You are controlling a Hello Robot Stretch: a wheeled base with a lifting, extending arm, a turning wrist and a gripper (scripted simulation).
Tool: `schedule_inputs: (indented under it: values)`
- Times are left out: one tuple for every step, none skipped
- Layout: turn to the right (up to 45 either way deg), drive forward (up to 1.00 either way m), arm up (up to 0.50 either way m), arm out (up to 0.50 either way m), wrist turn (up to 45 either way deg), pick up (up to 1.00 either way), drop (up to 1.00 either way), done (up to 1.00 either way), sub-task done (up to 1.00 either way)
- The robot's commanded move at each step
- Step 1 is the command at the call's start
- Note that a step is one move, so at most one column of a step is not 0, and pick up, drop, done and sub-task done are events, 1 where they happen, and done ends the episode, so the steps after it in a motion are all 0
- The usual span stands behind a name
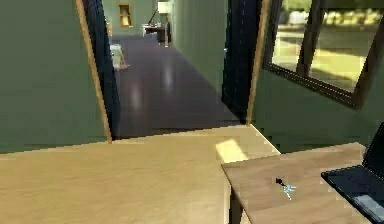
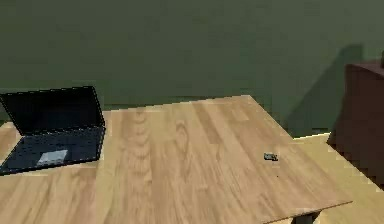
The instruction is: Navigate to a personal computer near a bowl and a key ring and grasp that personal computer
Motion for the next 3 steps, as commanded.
schedule_inputs:
  values:
    - [-45.0, 0.00, 0.00, 0.00, 0.0, 0.00, 0.00, 0.00, 0.00]
    - [-45.0, 0.00, 0.00, 0.00, 0.0, 0.00, 0.00, 0.00, 0.00]
    - [-12.0, 0.00, 0.00, 0.00, 0.0, 0.00, 0.00, 0.00, 0.00]
